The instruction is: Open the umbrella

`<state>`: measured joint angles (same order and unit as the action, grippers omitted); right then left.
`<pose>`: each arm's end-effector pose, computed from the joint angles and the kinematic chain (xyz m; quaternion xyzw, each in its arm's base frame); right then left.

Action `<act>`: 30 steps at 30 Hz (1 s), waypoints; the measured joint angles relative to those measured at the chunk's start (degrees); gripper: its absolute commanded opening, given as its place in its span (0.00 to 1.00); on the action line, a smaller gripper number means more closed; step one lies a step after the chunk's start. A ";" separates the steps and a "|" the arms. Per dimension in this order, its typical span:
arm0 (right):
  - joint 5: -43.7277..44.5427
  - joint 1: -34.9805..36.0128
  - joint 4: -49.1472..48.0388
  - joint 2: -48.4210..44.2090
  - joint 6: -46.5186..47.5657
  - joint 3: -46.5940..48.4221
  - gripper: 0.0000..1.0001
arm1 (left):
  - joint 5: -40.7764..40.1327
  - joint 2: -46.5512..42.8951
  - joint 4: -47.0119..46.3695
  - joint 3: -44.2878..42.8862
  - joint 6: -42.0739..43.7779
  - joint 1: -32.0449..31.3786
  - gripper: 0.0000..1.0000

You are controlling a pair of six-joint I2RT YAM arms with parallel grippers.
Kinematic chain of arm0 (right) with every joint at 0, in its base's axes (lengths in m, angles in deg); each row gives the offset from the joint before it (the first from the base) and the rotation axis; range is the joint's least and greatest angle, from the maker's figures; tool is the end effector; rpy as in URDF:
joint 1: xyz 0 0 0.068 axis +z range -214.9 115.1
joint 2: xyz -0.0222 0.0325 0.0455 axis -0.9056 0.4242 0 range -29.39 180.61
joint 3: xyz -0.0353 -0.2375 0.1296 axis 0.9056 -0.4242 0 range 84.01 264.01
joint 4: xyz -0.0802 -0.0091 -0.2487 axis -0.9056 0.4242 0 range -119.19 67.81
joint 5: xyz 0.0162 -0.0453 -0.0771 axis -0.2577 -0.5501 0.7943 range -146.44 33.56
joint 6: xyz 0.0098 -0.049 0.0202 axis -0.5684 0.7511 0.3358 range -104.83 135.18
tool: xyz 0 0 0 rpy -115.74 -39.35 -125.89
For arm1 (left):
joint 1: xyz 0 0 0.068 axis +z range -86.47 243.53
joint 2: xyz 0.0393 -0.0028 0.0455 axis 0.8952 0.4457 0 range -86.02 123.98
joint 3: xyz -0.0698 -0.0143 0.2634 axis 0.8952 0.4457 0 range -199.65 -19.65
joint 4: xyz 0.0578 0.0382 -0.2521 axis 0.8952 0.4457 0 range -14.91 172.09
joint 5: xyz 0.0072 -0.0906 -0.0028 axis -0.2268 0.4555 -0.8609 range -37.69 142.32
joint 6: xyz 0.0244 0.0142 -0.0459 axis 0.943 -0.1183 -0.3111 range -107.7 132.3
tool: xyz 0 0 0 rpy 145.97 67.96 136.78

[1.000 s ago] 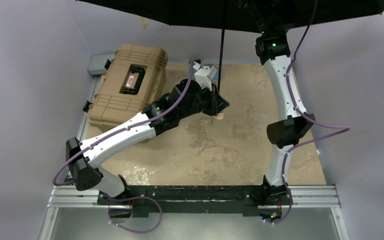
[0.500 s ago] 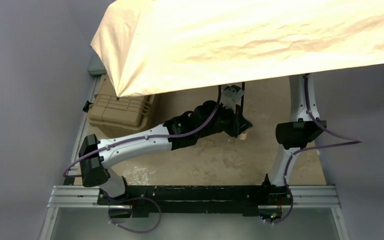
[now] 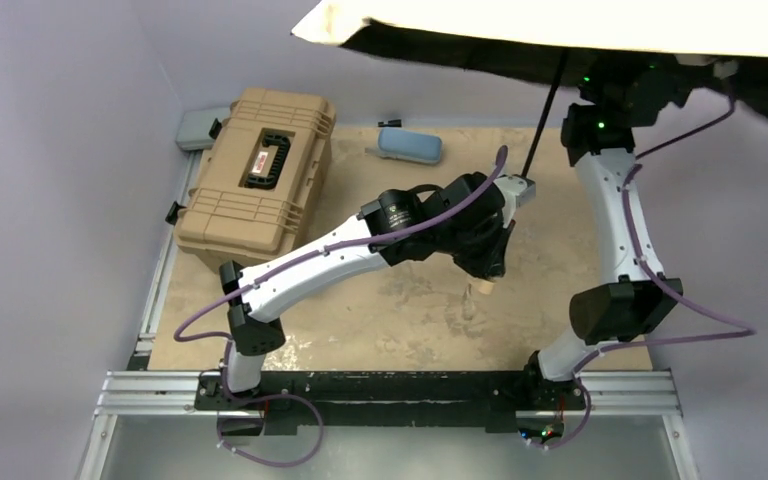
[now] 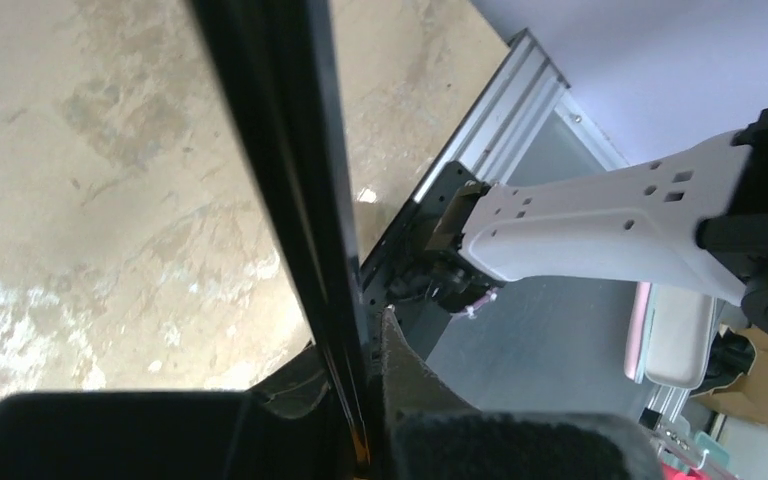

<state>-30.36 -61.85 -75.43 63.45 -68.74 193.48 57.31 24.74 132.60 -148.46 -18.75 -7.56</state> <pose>0.2994 0.0003 0.5991 0.3151 0.0316 0.6133 0.7236 0.1307 -0.3913 0.4238 0.3267 0.8425 -0.3564 0.2373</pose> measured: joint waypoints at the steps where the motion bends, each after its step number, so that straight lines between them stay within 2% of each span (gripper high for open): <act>1: 4.00 1.01 0.00 0.35 1.22 -0.44 0.00 | 0.15 0.57 1.57 -1.05 -0.15 0.39 0.00; 7: 10.47 5.07 1.14 3.17 3.65 -0.98 0.00 | 0.28 -1.51 7.04 -0.09 -3.26 1.97 0.00; 11: 10.82 5.07 4.20 -0.13 2.49 -7.96 0.00 | 1.20 -1.51 11.23 -0.87 -4.87 2.10 0.00; 12: 10.75 4.72 5.70 -2.25 2.05 -11.96 0.07 | 2.05 -1.22 13.20 -1.57 -5.40 2.12 0.00; 15: 10.05 3.78 11.08 -8.04 1.55 -22.45 0.43 | 6.69 -0.70 18.91 -3.61 -6.97 2.75 0.00; 18: 5.99 3.87 18.60 -13.14 1.66 -29.83 0.56 | 14.01 -0.70 22.45 -3.89 -9.68 4.37 0.00; 23: -4.20 5.33 30.32 -20.00 1.92 -36.20 0.72 | 21.92 -1.33 19.08 -1.25 -13.84 8.68 0.00; 26: -11.23 6.32 38.69 -23.39 0.85 -37.46 0.75 | 23.98 -1.38 16.83 0.35 -15.74 10.91 0.00; 29: -16.39 6.56 44.78 -26.18 -0.48 -39.76 0.68 | 24.92 -1.38 15.30 1.36 -17.22 11.58 0.00; 30: -17.57 6.54 45.99 -27.12 -1.07 -41.11 0.62 | 25.09 -1.38 14.69 1.64 -17.81 11.56 0.00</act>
<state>-47.93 -55.31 -29.44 36.32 -69.82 152.36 82.40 23.36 147.29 -146.83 -36.56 4.00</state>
